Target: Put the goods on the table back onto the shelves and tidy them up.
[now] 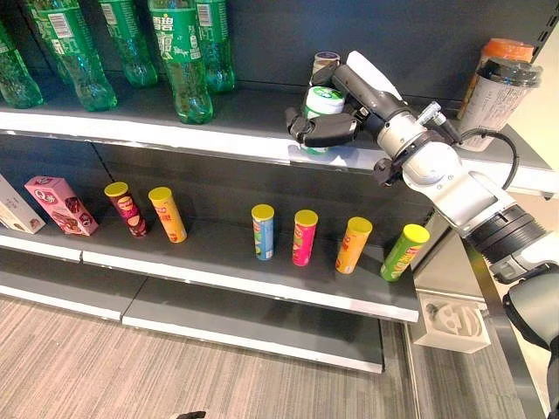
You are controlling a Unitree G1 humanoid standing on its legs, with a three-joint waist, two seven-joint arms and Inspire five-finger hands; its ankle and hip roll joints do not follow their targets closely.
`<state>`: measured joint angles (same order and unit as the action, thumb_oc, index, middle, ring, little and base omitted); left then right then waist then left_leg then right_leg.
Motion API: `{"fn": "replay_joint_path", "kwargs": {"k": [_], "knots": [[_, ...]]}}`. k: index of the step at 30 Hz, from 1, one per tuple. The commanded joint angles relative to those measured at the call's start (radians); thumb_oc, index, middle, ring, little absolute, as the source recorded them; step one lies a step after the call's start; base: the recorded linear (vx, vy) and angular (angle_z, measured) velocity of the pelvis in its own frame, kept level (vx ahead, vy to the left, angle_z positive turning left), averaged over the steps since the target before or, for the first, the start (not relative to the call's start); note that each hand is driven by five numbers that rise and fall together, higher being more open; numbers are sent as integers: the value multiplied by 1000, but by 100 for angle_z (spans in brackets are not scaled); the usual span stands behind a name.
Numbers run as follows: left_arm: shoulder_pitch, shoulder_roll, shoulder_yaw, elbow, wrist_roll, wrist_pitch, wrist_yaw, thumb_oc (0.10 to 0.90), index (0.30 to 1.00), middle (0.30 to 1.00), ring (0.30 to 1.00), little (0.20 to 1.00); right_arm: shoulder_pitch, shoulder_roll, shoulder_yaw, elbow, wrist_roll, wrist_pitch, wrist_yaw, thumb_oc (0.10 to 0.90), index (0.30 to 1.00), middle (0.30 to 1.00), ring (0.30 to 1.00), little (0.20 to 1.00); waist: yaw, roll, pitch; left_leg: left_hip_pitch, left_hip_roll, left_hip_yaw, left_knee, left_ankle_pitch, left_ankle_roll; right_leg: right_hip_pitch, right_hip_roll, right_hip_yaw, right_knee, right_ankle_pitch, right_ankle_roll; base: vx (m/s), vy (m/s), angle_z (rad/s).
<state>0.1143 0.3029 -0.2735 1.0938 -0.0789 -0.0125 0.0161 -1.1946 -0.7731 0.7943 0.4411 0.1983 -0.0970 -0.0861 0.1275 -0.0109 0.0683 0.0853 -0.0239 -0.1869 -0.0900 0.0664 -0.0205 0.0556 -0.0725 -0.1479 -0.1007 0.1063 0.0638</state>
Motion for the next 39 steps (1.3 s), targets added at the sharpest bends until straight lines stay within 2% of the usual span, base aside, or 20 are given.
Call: {"fn": "replay_joint_path", "kwargs": {"k": [1,19,39], "knots": [[-49,25,-65,37,-27,-23,25,800,900,900,900,900,-202,14,-27,108,-50,-23,-72,400,300,300,300,300,28,-30,-51,-31,19,9,3,-60,-39,49,-30,-40,13,-87,64,0,0,0],[-50,24,-70,46,-36,-31,43,800,900,900,900,900,-252,93,33,251,-175,7,-80,400,300,300,300,300,34,-40,-45,-33,18,-2,3,-68,-36,48,-39,-45,13,-90,67,1,3,2],[-42,17,-57,65,-38,-29,47,800,900,900,900,900,-235,82,21,234,-184,14,-80,400,300,300,300,300,42,-51,-39,-31,17,-7,3,-72,-34,50,-41,-50,13,-89,67,0,0,0]]}}
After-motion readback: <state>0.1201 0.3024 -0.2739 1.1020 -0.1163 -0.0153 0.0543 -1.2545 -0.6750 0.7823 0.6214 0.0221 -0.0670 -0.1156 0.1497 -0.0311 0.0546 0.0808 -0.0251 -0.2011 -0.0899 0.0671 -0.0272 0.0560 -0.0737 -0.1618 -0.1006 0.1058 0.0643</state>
